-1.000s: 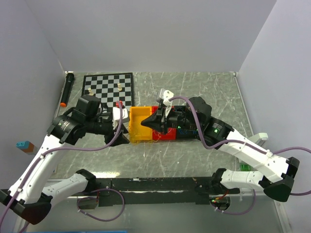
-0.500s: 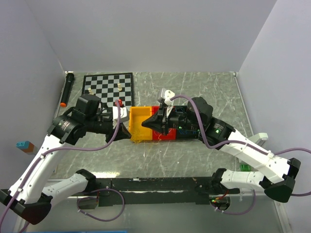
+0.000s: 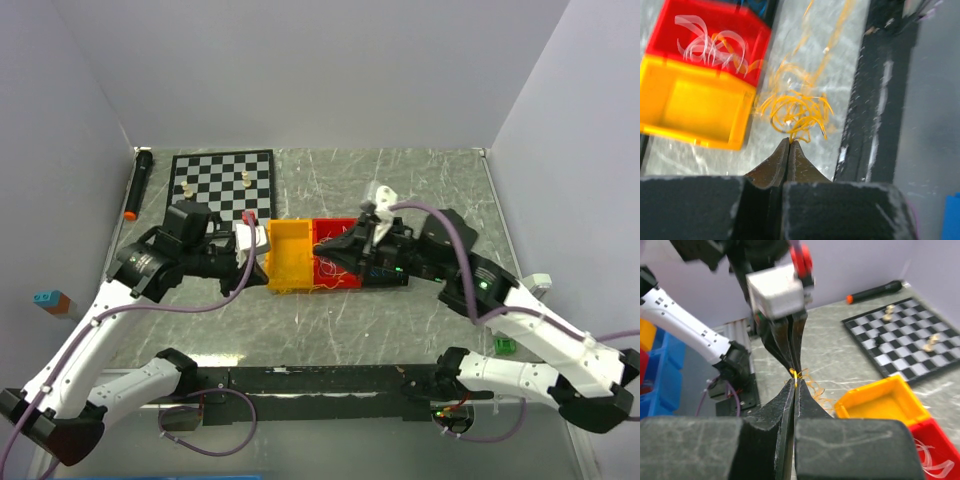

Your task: Untangle the cables

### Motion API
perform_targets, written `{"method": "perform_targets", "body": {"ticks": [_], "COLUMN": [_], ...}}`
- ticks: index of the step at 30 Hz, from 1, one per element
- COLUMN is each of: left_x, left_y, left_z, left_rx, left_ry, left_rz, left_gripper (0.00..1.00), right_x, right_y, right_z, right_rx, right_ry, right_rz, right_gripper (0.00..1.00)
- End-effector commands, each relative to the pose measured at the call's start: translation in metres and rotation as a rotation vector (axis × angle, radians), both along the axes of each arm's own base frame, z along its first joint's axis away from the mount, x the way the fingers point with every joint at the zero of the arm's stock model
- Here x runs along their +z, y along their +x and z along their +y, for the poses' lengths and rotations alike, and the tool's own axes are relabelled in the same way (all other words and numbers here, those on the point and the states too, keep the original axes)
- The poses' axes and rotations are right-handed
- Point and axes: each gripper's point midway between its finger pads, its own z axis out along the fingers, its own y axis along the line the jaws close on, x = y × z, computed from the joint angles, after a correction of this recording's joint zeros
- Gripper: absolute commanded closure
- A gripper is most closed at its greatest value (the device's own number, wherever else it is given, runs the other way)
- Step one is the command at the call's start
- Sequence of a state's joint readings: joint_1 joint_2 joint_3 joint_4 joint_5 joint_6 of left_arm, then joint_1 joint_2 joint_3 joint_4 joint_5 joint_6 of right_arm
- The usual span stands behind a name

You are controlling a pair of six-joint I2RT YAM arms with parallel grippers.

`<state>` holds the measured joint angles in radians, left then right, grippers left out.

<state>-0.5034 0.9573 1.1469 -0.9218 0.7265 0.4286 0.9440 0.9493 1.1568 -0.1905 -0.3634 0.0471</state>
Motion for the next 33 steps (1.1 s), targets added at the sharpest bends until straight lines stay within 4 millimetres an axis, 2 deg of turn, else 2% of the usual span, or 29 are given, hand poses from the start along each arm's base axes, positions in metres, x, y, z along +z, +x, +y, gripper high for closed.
{"method": "perform_targets", "body": {"ticks": [1, 6, 12, 15, 19, 24, 27, 33], "left_x": [-0.031, -0.080, -0.113, -0.123, -0.120, -0.103, -0.102, -0.105], "left_y": [0.020, 0.027, 0.038, 0.040, 0.034, 0.023, 0.015, 0.004], "left_z": [0.015, 0.031, 0.049, 0.055, 0.054, 0.049, 0.048, 0.051], "left_rx": [0.090, 0.123, 0.179, 0.192, 0.177, 0.132, 0.109, 0.088], "left_ry": [0.098, 0.228, 0.349, 0.385, 0.363, 0.312, 0.302, 0.308], "left_rz": [-0.054, -0.037, -0.033, -0.034, -0.044, -0.055, -0.046, -0.012], "left_gripper": [0.99, 0.99, 0.99, 0.99, 0.99, 0.99, 0.99, 0.99], "right_x": [0.034, 0.074, 0.126, 0.142, 0.145, 0.135, 0.134, 0.137], "right_y": [-0.001, 0.001, 0.006, 0.012, 0.024, 0.066, 0.095, 0.129], "right_z": [-0.039, -0.079, -0.112, -0.122, -0.112, -0.096, -0.081, -0.041], "right_rx": [-0.123, -0.251, -0.383, -0.446, -0.470, -0.616, -0.702, -0.732], "right_ry": [0.059, 0.078, 0.147, 0.176, 0.182, 0.190, 0.198, 0.287], "right_rz": [-0.082, -0.196, -0.286, -0.311, -0.293, -0.235, -0.209, -0.177], "right_gripper": [1.00, 1.00, 1.00, 1.00, 1.00, 1.00, 1.00, 1.00]}}
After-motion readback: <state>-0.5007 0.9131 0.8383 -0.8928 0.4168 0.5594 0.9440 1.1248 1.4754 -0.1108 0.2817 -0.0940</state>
